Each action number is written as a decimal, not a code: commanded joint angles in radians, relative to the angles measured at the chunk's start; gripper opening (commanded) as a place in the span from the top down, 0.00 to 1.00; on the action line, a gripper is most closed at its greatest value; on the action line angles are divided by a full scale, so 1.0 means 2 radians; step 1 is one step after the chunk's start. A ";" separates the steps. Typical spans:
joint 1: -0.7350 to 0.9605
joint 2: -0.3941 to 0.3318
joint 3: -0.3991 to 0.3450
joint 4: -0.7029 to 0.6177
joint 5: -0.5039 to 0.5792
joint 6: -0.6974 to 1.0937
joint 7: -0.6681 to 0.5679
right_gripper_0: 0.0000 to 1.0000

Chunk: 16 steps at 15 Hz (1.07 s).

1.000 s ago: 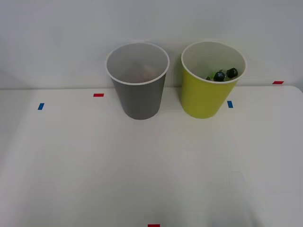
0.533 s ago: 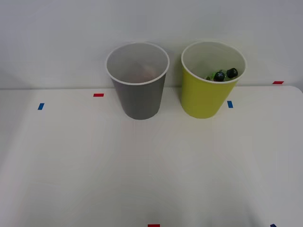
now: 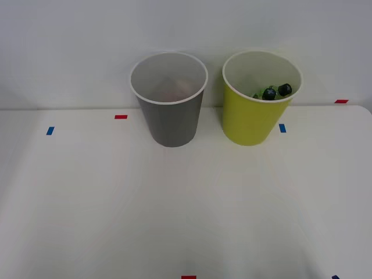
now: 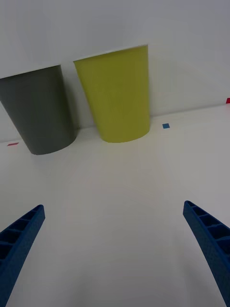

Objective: Put cans in the gray bin, plastic bottles in the light green bin

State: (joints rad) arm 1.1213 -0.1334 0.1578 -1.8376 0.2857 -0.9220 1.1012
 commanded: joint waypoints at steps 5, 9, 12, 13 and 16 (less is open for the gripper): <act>0.000 0.000 0.000 0.000 0.000 0.000 0.000 0.00; 0.000 0.000 0.000 0.000 0.000 0.000 0.000 0.00; 0.000 0.000 0.000 0.000 0.000 0.000 0.000 0.00; 0.000 0.000 0.000 0.000 0.000 0.000 0.000 0.00; 0.000 0.000 0.000 0.000 0.000 0.000 0.000 0.00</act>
State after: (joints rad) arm 1.1213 -0.1334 0.1580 -1.8376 0.2854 -0.9220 1.1013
